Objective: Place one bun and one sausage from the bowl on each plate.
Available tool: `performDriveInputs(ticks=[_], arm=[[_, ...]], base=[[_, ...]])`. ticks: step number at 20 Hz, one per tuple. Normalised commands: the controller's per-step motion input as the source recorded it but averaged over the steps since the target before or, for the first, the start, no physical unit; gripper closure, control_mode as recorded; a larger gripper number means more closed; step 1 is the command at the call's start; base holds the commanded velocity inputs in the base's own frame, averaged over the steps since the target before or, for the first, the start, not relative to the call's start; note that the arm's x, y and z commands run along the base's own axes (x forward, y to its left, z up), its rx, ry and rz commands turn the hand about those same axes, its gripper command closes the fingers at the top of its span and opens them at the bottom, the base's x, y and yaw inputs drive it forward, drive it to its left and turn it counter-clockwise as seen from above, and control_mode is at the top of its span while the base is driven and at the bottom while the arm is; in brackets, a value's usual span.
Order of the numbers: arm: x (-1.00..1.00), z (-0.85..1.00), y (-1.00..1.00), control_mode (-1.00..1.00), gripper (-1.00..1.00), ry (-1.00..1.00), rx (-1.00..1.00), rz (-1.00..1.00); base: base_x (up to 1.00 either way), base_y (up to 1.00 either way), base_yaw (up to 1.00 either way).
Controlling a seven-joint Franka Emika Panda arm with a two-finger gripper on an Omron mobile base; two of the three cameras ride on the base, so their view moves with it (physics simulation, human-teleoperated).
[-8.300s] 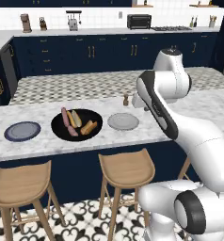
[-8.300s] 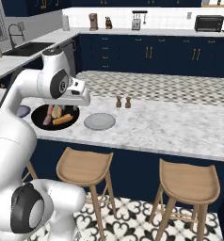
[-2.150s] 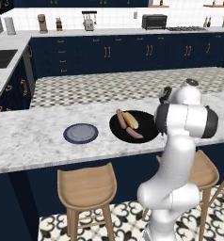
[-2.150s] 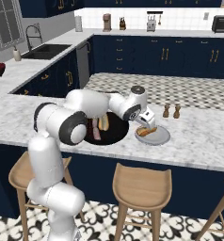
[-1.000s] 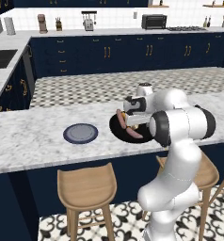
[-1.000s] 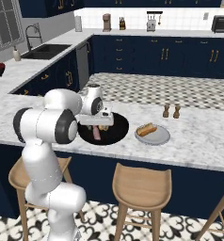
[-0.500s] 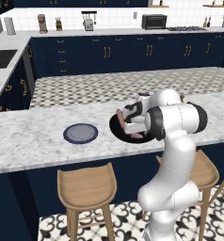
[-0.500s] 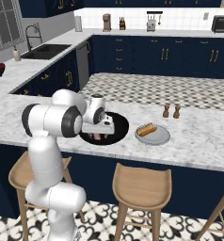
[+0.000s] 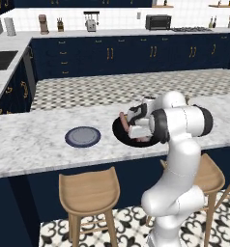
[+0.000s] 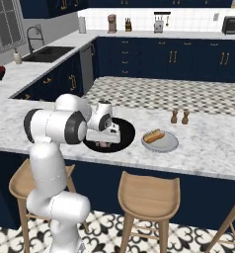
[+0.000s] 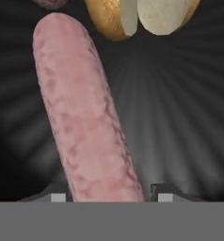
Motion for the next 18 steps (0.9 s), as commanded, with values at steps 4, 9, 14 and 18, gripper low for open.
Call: performDriveInputs(ticks=[4, 9, 14, 18], arm=[[-0.86, 1.0, -0.16, -1.0, 1.0, -0.14, 0.05, 0.0], [-0.87, 1.0, -0.68, -1.0, 1.0, -0.07, 0.11, -0.12], [-0.14, 0.63, -1.0, -1.0, 1.0, 0.0, 0.02, -0.32], [0.1, 0.1, -1.0, -1.0, 1.0, 0.03, 0.0, -0.39]], base=[[0.0, 0.0, 0.0], [0.0, 0.0, 0.0], [0.0, 0.0, 0.0], [0.0, 0.0, 0.0]])
